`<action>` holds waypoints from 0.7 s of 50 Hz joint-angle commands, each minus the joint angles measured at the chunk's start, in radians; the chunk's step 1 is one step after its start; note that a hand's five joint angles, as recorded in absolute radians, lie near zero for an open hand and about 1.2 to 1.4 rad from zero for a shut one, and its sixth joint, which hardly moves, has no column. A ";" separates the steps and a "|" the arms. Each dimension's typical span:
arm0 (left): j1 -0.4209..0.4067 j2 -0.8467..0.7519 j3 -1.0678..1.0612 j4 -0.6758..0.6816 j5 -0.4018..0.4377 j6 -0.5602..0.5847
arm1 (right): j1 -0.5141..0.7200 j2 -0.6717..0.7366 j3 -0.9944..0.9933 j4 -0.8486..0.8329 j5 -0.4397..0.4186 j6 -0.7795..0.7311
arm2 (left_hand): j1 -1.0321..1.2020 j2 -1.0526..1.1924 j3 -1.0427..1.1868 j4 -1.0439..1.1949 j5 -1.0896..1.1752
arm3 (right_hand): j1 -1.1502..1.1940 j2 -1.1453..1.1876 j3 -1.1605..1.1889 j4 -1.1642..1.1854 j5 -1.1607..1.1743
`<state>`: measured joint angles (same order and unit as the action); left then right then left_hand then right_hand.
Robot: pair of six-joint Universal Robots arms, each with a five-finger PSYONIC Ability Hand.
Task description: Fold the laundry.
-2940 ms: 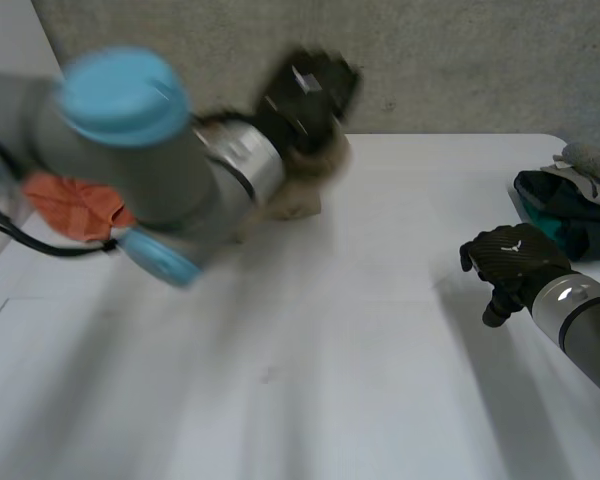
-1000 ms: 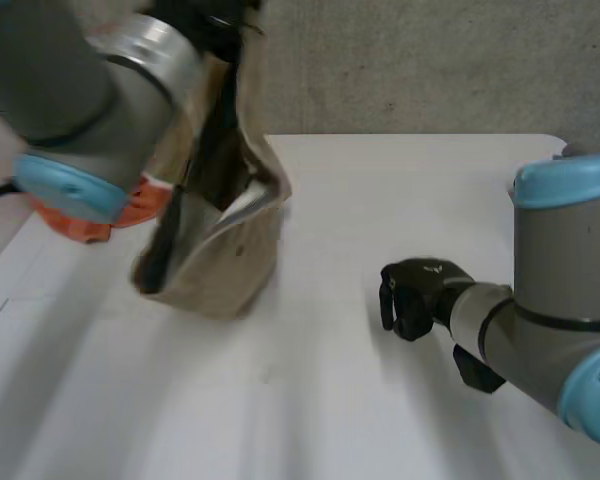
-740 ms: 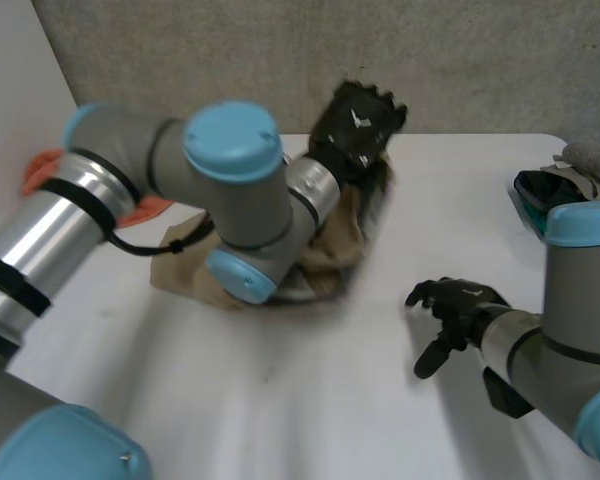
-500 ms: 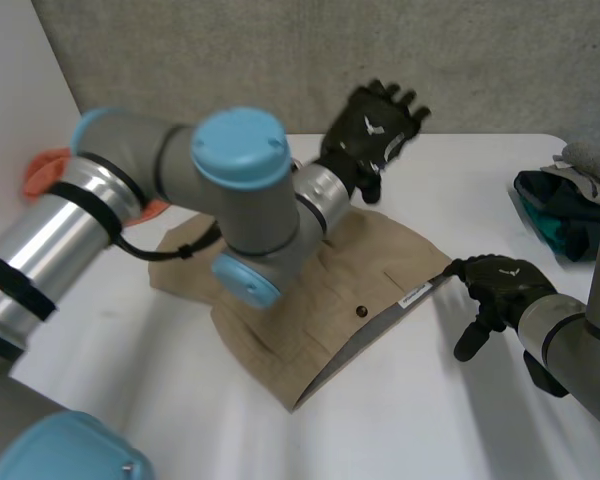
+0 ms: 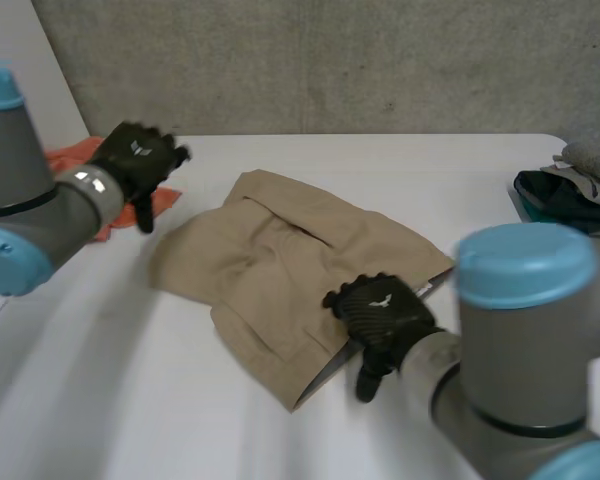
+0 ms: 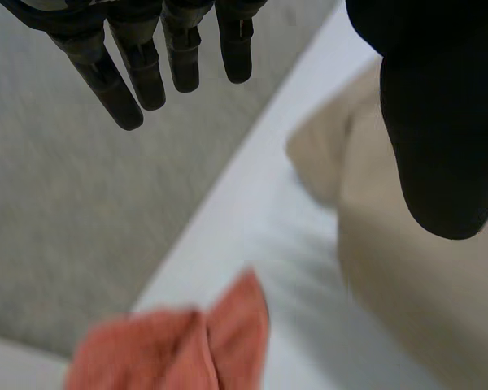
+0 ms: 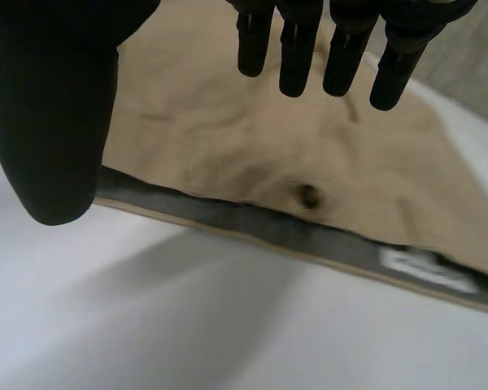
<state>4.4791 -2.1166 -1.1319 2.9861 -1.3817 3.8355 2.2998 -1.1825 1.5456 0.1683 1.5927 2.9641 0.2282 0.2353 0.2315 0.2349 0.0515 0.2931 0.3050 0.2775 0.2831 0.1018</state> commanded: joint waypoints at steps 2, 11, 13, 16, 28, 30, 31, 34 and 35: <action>0.126 -0.094 -0.066 -0.001 0.154 0.087 | 0.122 0.181 -0.180 0.086 0.090 0.171 | -0.044 -0.051 -0.047 -0.051 -0.042 | 0.040 0.028 0.056 0.050 0.057; 0.127 -0.174 -0.051 0.014 0.185 0.124 | 0.204 0.270 -0.280 0.060 0.228 0.270 | -0.054 -0.061 -0.057 -0.060 -0.051 | 0.040 0.028 0.056 0.050 0.057; 0.118 -0.192 -0.045 0.046 0.179 0.121 | 0.217 0.290 -0.309 0.048 0.251 0.270 | -0.054 -0.061 -0.057 -0.060 -0.051 | 0.055 0.043 0.070 0.065 0.071; 0.108 -0.213 -0.035 0.082 0.173 0.116 | 0.227 0.326 -0.344 0.040 0.266 0.270 | -0.012 -0.019 -0.016 -0.019 -0.010 | 0.099 0.087 0.114 0.109 0.115; 0.058 -0.296 0.026 0.096 0.116 0.110 | 0.224 0.371 -0.369 -0.009 0.326 0.280 | 1.166 1.159 1.162 1.159 1.168 | 1.103 1.091 1.118 1.113 1.120; 0.052 -0.293 0.035 0.087 0.098 0.104 | 0.213 0.337 -0.349 -0.026 0.355 0.280 | 1.168 1.161 1.165 1.161 1.170 | 1.103 1.091 1.119 1.113 1.120; 0.049 -0.290 0.037 0.079 0.087 0.098 | 0.207 0.316 -0.335 -0.035 0.365 0.279 | 1.168 1.161 1.165 1.161 1.170 | 1.103 1.091 1.119 1.113 1.120; 0.034 -0.226 0.031 0.024 0.055 0.059 | 0.162 0.219 -0.285 -0.067 0.369 0.256 | 1.168 1.161 1.165 1.161 1.170 | 1.103 1.091 1.119 1.113 1.120; 0.031 -0.202 0.026 0.011 0.053 0.044 | 0.142 0.195 -0.273 -0.070 0.362 0.241 | 1.168 1.161 1.165 1.161 1.170 | 1.103 1.091 1.119 1.113 1.120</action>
<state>4.5306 -2.3965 -1.1044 3.0634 -1.2852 3.9322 2.5084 -0.8520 1.1997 0.1455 1.9377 3.2386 1.1510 1.1855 1.1744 1.1876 0.9863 1.0951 1.1699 1.1806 1.1913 1.0030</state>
